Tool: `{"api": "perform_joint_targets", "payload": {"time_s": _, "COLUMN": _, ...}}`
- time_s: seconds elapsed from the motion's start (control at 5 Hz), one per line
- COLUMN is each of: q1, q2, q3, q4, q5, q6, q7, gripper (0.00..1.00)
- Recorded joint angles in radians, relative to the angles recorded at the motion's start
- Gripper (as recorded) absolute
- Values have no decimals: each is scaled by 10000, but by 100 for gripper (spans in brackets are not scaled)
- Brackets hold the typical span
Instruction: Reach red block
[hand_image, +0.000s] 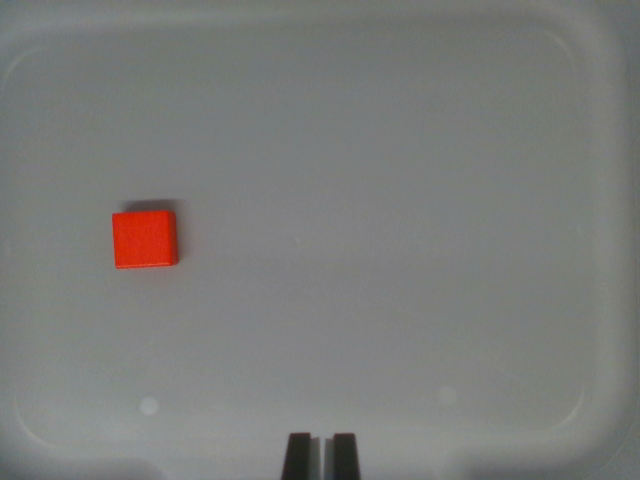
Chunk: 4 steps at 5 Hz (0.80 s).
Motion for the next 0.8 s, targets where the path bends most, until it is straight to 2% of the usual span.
{"api": "perform_joint_targets", "payload": {"time_s": 0.8, "q1": 25, "q2": 75, "q3": 19, "q4": -61, "q5": -5, "q6": -139, "q7": 12, "gripper": 0}}
